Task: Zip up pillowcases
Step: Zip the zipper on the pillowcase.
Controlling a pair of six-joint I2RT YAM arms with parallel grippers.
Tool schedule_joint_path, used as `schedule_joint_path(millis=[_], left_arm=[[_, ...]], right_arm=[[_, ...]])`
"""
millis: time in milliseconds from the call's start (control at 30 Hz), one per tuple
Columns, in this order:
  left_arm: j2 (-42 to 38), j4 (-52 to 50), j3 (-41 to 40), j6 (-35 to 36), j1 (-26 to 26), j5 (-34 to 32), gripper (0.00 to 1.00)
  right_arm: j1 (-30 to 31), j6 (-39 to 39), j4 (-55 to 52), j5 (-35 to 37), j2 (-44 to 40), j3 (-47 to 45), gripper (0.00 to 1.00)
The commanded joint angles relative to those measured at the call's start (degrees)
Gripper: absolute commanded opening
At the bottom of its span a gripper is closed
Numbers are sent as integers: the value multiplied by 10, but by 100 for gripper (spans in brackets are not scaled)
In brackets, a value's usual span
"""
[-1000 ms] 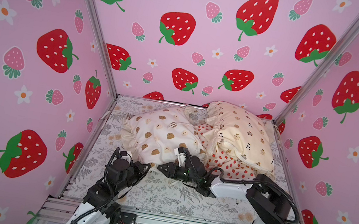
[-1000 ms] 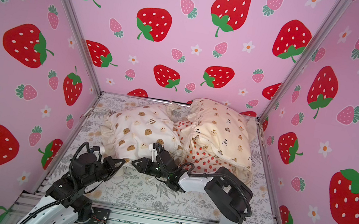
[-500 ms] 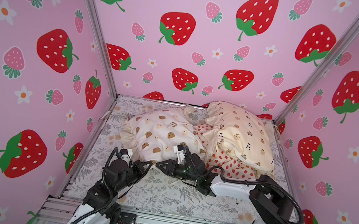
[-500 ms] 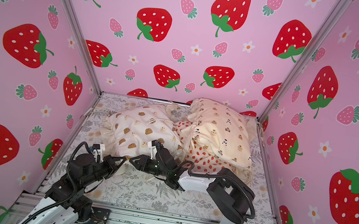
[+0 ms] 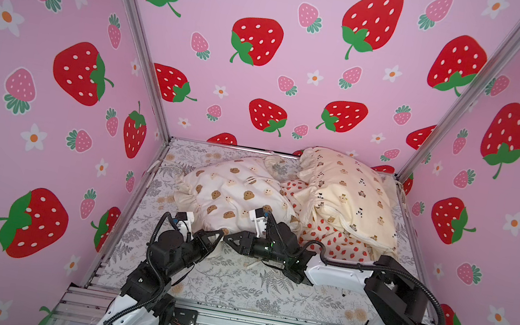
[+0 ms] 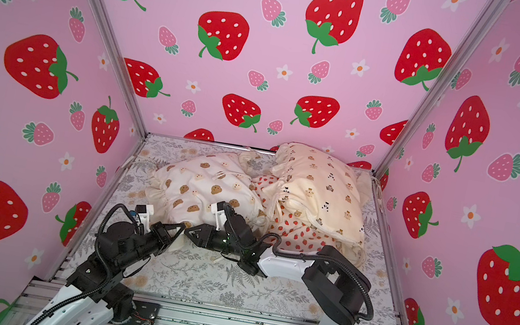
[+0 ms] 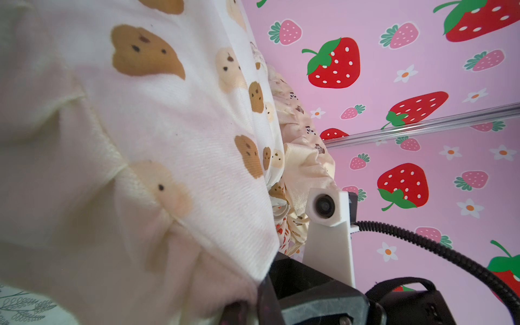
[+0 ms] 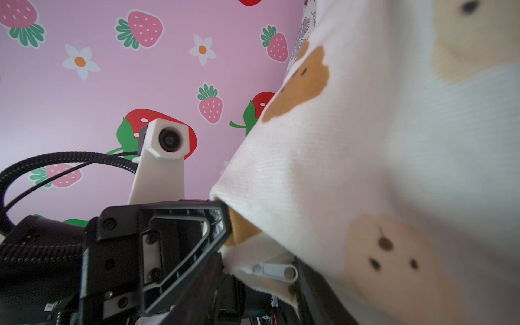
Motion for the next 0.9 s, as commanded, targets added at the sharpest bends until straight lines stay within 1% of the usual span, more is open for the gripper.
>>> schedule_joint_path(millis=[0,233,300,700,867], left_arm=[[-2,31,6,5,1,19,0],[-2,27,8,4,1,19,0],[-2,26,8,4,1,18,0],[-3,24,14,10,1,22,0],[-2,23,15,11,1,23,0]], right_arm=[[1,5,39,-4,-11,6,42],[-3,-11,36,11,-33,-15,34],[-3,-18,30,13,-38,-15,33],[-9,-23,36,16,-36,-18,32],[-10,-25,34,19,-39,-19,30]])
